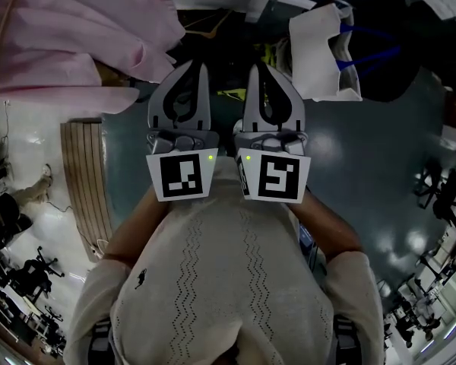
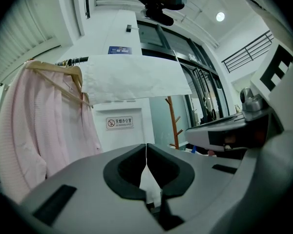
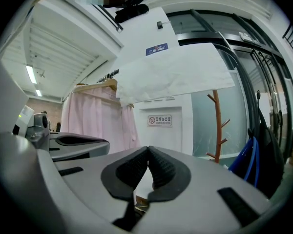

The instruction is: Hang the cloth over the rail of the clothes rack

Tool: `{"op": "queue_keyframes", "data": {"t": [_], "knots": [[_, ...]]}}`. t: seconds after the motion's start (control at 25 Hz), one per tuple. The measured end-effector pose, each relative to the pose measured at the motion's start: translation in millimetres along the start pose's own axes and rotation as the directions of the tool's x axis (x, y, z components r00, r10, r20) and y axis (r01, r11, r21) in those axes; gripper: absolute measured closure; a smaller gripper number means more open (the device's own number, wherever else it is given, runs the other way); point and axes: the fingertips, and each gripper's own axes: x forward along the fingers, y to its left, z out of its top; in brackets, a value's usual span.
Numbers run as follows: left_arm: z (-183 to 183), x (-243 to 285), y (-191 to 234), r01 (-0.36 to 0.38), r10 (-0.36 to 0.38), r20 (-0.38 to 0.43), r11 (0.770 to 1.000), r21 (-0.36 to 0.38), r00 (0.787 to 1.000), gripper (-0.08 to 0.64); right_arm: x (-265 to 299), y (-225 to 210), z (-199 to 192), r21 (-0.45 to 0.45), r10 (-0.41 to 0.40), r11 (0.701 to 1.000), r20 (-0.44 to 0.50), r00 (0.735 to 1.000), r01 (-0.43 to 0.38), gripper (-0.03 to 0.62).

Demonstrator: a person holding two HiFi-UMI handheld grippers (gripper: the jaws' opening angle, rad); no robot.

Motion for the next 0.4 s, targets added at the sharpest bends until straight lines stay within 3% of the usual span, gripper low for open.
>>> {"op": "queue_keyframes", "data": {"t": [0.4], "knots": [[3.5,-0.9,0.7,-0.009,0.009,0.011,1.0,-0.019,1.0,0.545,-4.7,-3.4,-2.0,-0.022,-0.005,1.0,-0.007,1.0,0.005,0.574]]}}
